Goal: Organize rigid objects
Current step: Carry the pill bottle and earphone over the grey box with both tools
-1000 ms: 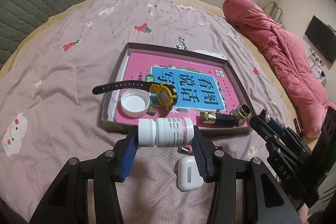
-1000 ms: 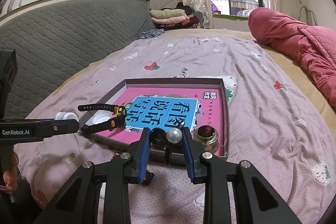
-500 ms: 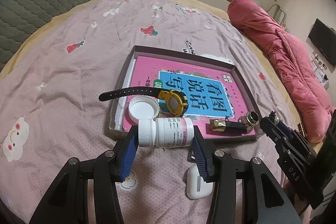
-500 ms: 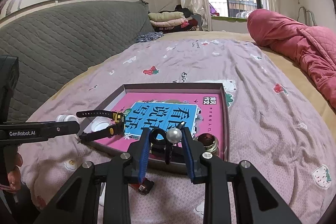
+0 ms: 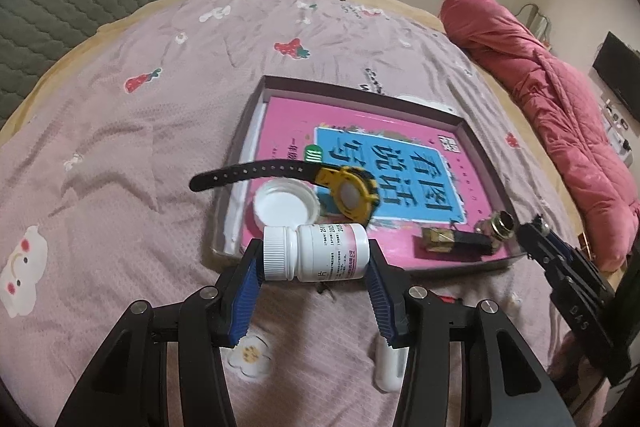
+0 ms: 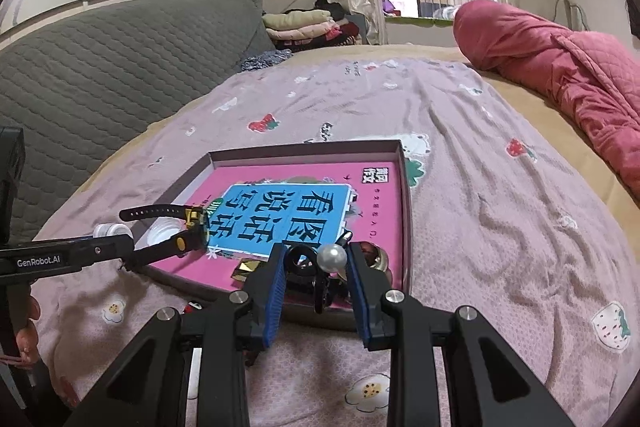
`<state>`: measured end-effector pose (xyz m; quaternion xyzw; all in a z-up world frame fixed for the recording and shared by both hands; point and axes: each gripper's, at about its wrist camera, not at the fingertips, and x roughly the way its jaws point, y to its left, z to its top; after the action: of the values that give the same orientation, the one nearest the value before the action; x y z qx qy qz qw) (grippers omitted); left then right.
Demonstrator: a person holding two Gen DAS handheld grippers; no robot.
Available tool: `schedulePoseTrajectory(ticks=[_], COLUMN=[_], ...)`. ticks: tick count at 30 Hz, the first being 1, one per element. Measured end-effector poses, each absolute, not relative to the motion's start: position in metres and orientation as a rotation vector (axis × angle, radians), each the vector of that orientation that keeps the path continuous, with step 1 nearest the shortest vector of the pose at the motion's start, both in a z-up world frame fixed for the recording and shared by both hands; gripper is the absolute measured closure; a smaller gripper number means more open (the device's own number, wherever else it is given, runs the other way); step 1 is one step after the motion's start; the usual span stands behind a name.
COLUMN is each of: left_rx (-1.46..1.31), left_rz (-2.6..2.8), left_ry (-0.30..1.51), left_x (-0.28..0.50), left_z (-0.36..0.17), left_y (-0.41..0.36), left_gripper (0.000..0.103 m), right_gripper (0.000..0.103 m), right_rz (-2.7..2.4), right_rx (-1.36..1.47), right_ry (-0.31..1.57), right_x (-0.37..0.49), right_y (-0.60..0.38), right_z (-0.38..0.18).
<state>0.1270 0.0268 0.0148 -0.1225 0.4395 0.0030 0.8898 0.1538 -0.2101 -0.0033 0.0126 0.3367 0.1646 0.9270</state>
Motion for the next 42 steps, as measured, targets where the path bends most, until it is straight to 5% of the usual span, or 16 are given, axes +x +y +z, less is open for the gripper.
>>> schedulePoseTrajectory(ticks=[42], left_rx=[-0.254], left_rz=[0.021], left_ry=[0.965], left_x=[0.177], left_z=[-0.019], left_y=[0.033], left_gripper=[0.053], right_gripper=[0.073], right_rz=[0.285], right_rx=[0.013], right_ry=[0.753], right_x=[0.175], right_y=[-0.211], right_z=[-0.029])
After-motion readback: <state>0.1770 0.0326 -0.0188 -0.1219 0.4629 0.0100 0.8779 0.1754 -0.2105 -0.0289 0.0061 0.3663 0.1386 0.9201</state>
